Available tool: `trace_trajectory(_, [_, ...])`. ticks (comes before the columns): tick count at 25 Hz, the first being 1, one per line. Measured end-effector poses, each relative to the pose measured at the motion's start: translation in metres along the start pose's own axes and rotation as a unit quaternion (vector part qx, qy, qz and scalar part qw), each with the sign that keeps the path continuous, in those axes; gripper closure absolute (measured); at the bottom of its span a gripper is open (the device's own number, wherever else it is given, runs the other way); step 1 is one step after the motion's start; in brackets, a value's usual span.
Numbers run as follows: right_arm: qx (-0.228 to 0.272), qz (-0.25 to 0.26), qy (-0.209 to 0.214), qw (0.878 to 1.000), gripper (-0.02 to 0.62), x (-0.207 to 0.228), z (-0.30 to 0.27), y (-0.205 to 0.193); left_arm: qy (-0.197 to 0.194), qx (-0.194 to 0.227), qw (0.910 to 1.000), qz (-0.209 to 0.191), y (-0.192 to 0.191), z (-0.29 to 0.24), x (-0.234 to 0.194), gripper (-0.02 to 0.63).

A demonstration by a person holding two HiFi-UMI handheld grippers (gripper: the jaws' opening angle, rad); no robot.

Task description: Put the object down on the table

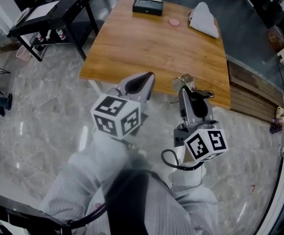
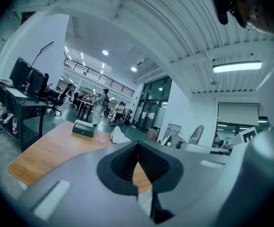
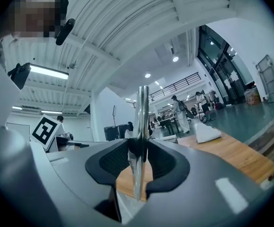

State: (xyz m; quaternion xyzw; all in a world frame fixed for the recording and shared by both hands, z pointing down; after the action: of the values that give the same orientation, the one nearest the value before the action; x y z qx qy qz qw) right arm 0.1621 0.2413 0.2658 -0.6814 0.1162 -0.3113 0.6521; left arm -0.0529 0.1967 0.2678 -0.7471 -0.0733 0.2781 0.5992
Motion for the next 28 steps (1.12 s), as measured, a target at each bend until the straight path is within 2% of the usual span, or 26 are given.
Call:
trace_trajectory(7, [-0.006,-0.016,0.014,1.000,0.449,0.014,-0.004,0.000,0.002,0.003,0.9999,0.011,-0.002,-0.011,0.000,0.606])
trace_trajectory(13, [-0.020,-0.032,0.018,0.999,0.451,0.047,-0.032,-0.005,0.011,-0.014,0.9997,0.017,-0.011,-0.049,-0.018,0.606])
trace_trajectory(21, [-0.028,-0.060,0.016,0.998,0.451,0.108,-0.135,-0.015,0.009,-0.029,0.9994,0.015,0.007,-0.143,-0.087,0.606])
trace_trajectory(28, [-0.043,-0.087,0.003,0.995,0.451,0.154,-0.228,-0.023,-0.011,-0.069,0.9974,0.016,0.024,-0.230,-0.152,0.606])
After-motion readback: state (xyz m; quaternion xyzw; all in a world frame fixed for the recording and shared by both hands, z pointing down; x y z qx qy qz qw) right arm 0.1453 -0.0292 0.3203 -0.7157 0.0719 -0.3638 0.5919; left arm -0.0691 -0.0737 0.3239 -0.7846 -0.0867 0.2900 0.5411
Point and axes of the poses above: the fingertips, and each gripper's own axes: z backward along the fingers, x to its right, y out of its top, the point moved 10 cm from there along z, backward along the fingers, and after that the axes turned 7 degrees about y, right-handed, at the moved point
